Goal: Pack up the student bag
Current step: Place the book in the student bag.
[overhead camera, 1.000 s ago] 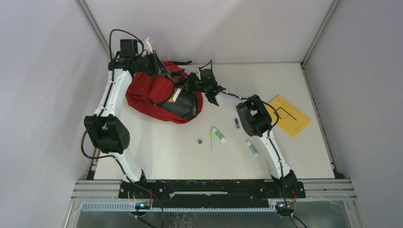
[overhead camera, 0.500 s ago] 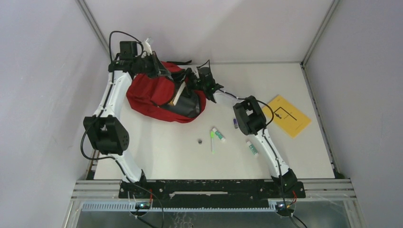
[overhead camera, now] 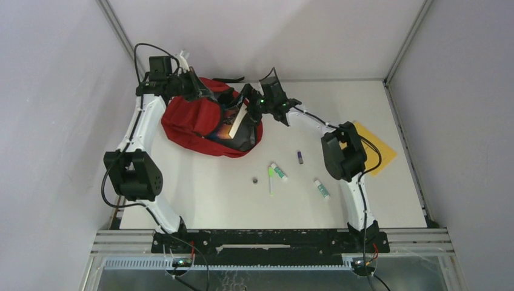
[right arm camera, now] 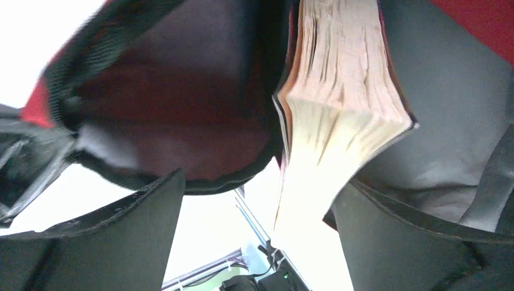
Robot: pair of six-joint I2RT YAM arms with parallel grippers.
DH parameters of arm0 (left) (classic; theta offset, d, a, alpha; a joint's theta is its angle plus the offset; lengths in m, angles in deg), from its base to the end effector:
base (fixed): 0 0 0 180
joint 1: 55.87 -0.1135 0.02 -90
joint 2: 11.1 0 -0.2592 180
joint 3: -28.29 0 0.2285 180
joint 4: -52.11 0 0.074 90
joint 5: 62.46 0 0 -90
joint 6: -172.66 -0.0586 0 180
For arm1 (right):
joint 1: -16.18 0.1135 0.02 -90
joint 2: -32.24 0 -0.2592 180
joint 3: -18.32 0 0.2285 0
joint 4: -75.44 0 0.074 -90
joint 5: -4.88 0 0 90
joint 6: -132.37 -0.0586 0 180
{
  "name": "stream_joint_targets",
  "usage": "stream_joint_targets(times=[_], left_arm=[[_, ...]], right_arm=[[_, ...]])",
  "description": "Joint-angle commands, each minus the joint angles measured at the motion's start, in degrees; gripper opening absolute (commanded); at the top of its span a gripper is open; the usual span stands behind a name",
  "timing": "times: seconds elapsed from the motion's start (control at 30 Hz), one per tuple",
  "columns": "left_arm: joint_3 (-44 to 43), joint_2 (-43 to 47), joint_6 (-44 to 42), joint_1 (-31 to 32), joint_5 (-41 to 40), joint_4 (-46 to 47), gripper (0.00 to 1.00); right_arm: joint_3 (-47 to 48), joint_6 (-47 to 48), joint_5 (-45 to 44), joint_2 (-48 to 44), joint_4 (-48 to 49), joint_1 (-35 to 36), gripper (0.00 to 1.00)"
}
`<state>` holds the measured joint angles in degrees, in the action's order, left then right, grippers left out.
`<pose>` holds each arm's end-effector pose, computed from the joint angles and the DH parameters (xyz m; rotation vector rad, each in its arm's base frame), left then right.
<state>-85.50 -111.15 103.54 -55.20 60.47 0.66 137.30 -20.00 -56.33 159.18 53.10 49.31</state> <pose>0.3842 -0.0364 0.3476 -0.0721 2.2332 -0.8449 0.4119 0.3025 0.2258 0.2631 2.4056 1.4302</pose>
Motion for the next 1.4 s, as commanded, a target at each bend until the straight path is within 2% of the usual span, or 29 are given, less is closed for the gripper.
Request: stream_joint_targets(times=[0.0,0.1,0.23,0.27,0.33,0.43,0.5,0.57,0.7,0.83,0.87,0.93,1.03,1.2,1.37], left_arm=[[1.65,3.82,1.89,-0.49,0.56,4.57,0.00],[2.83,4.71,2.21,-0.49,0.82,5.33,0.00],[3.51,5.48,2.23,-0.49,1.43,5.64,0.00],[3.59,5.62,2.31,-0.49,1.55,5.64,0.00],[3.64,5.79,2.32,-0.49,2.11,5.67,0.00],[3.73,6.17,2.24,-0.49,2.72,5.39,0.00],[3.57,6.31,2.13,-0.49,3.11,5.38,0.00],[3.39,6.44,2.23,-1.66,3.72,5.31,0.00],[3.38,6.45,2.06,-2.33,3.90,5.12,0.00],[4.03,6.42,2.21,-2.38,3.82,5.11,0.00],[4.30,6.40,2.22,-2.29,3.82,5.16,0.00],[4.92,6.43,2.46,-2.39,3.77,5.49,0.00],[5.53,6.56,3.02,-2.36,3.95,6.09,0.00],[5.92,7.02,2.87,-2.42,3.97,6.26,0.00],[6.21,7.41,3.04,-2.41,4.15,6.26,0.00]], right_arm=[[0.10,3.55,1.14,-4.68,2.61,0.29,0.89],[0.38,2.26,1.84,-2.97,4.86,0.91,0.54],[-0.95,-0.76,2.01,-1.06,10.21,1.40,0.02],[-2.13,-1.92,2.62,-0.92,13.35,1.42,0.00],[-6.58,-5.64,3.39,-1.44,23.00,1.18,0.00],[-15.77,-13.80,4.13,-2.82,46.11,0.48,0.00],[-18.64,-19.78,4.12,-2.14,58.67,-0.23,0.00],[-17.11,-21.26,5.33,-1.03,61.93,-0.66,0.00],[-12.78,-14.84,7.04,-1.64,47.99,-0.32,0.01],[-15.77,-7.21,0.75,-6.61,29.73,-0.25,0.38],[-17.15,-5.88,-1.36,-7.88,26.23,-0.25,0.39],[-20.37,-4.44,-3.93,-9.69,22.38,-0.48,0.33],[-21.82,1.01,-7.15,-10.70,15.58,-0.73,0.33],[-17.39,11.94,-13.40,-10.80,0.23,0.42,0.54],[-16.11,13.30,-11.71,-9.50,-0.84,1.39,0.58]])
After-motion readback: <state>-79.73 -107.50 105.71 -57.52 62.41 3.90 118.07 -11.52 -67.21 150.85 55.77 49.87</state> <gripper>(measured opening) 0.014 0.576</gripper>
